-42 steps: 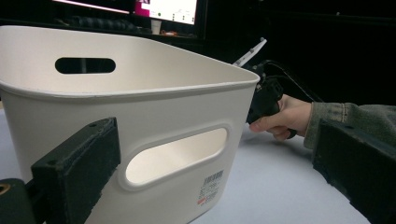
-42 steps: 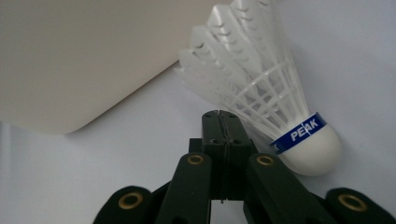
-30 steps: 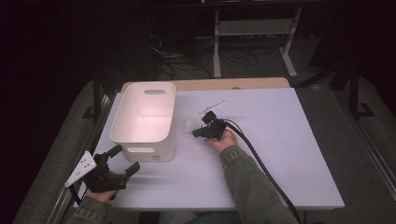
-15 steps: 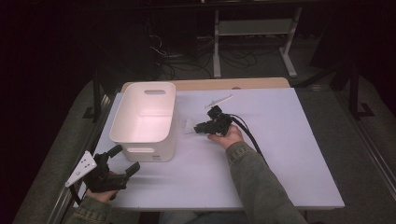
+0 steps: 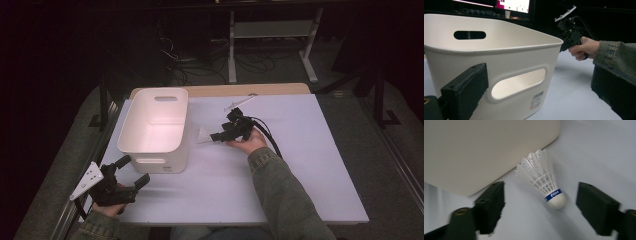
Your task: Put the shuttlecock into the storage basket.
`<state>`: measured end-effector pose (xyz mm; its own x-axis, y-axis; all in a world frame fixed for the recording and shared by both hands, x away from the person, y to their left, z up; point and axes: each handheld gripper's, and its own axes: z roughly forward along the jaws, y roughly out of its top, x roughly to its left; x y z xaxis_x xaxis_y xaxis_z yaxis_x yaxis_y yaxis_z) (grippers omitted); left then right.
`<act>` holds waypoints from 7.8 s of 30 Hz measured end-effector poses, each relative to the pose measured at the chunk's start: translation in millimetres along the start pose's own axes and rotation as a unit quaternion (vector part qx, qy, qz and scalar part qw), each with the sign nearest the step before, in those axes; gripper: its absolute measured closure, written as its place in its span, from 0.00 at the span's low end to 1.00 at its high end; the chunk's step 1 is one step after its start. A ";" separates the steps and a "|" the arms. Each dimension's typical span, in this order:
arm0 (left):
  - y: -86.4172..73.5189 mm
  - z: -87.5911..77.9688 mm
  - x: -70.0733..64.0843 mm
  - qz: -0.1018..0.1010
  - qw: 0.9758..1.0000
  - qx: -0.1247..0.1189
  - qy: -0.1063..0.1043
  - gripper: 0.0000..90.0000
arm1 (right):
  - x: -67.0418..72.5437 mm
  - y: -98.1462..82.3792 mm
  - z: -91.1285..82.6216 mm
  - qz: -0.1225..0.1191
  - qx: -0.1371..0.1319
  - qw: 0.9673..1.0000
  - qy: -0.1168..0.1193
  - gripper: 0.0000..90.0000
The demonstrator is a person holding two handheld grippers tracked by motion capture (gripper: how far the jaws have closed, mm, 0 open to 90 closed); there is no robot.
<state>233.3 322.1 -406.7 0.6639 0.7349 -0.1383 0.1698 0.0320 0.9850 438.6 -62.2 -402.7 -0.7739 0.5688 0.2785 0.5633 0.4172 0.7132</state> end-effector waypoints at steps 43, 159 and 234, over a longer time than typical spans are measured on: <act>0.2 0.0 0.2 -0.002 1.000 0.000 -0.003 0.01 | -33.1 39.7 -0.3 -0.117 0.093 0.986 0.069 0.05; 0.2 0.0 -1.7 -0.005 1.000 -0.003 -0.006 0.01 | -36.9 34.7 26.3 -0.155 0.135 0.975 0.083 0.71; 0.1 0.9 -1.7 -0.001 1.000 -0.002 -0.007 0.01 | 43.9 96.4 -59.7 -0.210 0.074 0.972 0.076 0.71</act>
<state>232.8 320.2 -406.5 0.6744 0.7248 -0.1411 0.1671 0.0363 0.9853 441.7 -39.4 -283.3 -0.9722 0.2193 0.0821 0.2146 0.6935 0.6878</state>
